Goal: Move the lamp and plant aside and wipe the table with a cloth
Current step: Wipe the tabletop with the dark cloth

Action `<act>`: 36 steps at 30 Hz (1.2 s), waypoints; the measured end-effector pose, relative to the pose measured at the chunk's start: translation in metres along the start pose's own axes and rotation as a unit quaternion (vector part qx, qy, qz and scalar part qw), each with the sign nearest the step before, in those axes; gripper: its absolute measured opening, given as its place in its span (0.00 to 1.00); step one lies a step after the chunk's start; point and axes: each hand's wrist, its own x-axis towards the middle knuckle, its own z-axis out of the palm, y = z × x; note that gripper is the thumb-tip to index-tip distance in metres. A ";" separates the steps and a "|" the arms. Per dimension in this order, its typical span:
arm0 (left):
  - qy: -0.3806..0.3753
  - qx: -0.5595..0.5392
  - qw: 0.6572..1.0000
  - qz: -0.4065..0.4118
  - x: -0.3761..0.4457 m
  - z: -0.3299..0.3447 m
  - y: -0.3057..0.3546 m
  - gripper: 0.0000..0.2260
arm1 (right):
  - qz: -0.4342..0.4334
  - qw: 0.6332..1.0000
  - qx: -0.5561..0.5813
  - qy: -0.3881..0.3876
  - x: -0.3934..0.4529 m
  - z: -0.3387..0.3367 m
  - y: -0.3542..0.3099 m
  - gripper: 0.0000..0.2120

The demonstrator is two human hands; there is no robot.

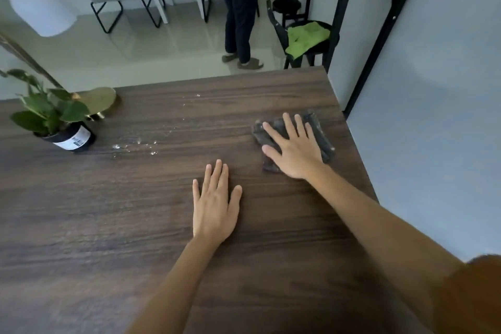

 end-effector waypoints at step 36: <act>-0.012 0.108 0.994 0.030 0.025 -0.010 -0.047 0.32 | 0.081 0.997 -0.001 -0.002 -0.146 0.004 0.049 0.34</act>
